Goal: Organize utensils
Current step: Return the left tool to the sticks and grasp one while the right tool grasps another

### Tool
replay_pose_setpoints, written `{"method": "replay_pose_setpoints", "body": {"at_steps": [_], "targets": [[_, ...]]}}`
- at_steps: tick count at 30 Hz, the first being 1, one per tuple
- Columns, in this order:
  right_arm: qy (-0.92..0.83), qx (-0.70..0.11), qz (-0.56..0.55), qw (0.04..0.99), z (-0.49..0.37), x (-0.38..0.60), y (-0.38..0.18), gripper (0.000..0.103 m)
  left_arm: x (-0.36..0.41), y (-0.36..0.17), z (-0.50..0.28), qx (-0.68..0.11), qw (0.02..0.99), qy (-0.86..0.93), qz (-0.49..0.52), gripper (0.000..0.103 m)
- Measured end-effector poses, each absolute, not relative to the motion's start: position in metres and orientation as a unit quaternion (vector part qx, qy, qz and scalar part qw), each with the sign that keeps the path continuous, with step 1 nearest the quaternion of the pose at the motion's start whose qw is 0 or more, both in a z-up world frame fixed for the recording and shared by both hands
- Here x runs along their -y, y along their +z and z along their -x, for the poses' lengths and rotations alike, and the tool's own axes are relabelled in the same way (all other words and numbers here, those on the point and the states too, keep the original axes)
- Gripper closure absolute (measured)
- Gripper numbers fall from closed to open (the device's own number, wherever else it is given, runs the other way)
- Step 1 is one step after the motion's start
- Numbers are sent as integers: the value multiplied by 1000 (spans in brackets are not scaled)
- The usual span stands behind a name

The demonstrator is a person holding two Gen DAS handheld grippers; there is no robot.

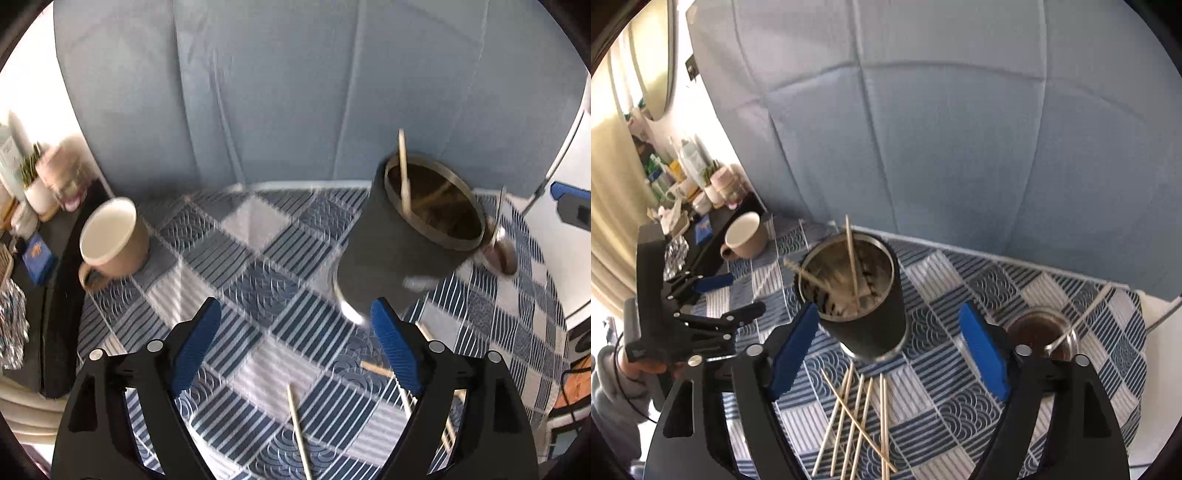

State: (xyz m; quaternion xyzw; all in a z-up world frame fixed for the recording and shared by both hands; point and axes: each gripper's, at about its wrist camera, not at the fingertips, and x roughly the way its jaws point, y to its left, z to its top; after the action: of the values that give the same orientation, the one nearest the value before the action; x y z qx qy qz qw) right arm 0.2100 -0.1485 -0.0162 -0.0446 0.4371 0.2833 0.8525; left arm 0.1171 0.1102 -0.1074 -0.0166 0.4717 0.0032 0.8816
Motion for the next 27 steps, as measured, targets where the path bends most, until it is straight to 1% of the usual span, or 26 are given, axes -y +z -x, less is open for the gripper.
{"method": "replay_pose_setpoints", "body": {"at_steps": [6, 11, 15, 19, 22, 27], "targets": [[290, -472, 70, 829, -193, 148, -57, 25, -112, -148, -101, -518, 855, 14, 4, 19], [288, -500, 133, 806, -174, 142, -102, 25, -112, -172, -89, -542, 840, 20, 11, 19], [301, -515, 164, 786, -159, 137, -129, 25, -113, -194, -80, -564, 825, 32, 4, 19], [313, -552, 183, 751, -149, 124, -159, 25, -115, -212, -74, -586, 810, 39, 6, 19], [315, -562, 201, 738, -140, 115, -174, 25, -118, -227, -71, -612, 789, 49, 8, 19], [317, -580, 207, 721, -137, 102, -191, 25, -119, -233, -66, -612, 789, 50, 0, 19]]}}
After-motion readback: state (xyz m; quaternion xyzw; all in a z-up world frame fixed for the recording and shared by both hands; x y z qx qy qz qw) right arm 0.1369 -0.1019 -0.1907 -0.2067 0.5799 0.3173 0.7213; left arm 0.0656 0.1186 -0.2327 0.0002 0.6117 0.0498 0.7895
